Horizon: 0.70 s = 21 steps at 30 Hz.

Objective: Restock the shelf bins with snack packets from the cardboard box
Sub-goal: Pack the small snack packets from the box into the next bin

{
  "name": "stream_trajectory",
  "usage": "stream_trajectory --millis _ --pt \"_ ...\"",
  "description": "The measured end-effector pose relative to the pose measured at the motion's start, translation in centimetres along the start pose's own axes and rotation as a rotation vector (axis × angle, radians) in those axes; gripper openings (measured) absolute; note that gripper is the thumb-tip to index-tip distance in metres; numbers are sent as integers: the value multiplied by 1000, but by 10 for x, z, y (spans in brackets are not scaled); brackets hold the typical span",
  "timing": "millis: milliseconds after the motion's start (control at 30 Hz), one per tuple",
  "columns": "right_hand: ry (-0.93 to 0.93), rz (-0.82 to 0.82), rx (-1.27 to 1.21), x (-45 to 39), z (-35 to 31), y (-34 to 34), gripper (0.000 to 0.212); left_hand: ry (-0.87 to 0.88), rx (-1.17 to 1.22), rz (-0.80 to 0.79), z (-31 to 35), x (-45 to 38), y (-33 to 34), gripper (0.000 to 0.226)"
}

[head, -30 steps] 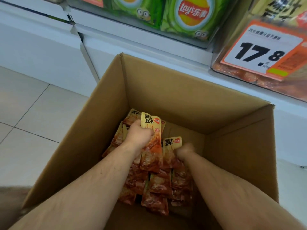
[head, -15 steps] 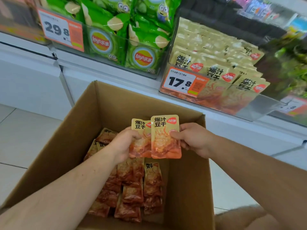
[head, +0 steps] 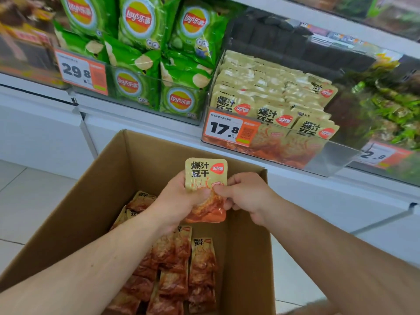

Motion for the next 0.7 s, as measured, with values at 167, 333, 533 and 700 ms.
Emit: stream_trajectory --millis 167,333,533,700 --pt "0 30 -5 9 -1 -15 27 91 -122 10 18 -4 7 40" --pt "-295 175 300 33 -46 -62 65 210 -347 -44 48 -3 30 42" --pt "-474 -70 520 57 -67 -63 77 301 -550 -257 74 6 78 56" --pt "-524 -48 515 56 -70 -87 50 327 -645 -324 88 5 102 71"
Point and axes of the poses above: each hand's wrist, its own x-axis away from the middle knuckle, its own y-axis out of the palm, z = x × y, the point moved 10 cm from there along -x, towards the middle knuckle, and after that the axes turned 3 degrees about -z, right-handed, at the moved point
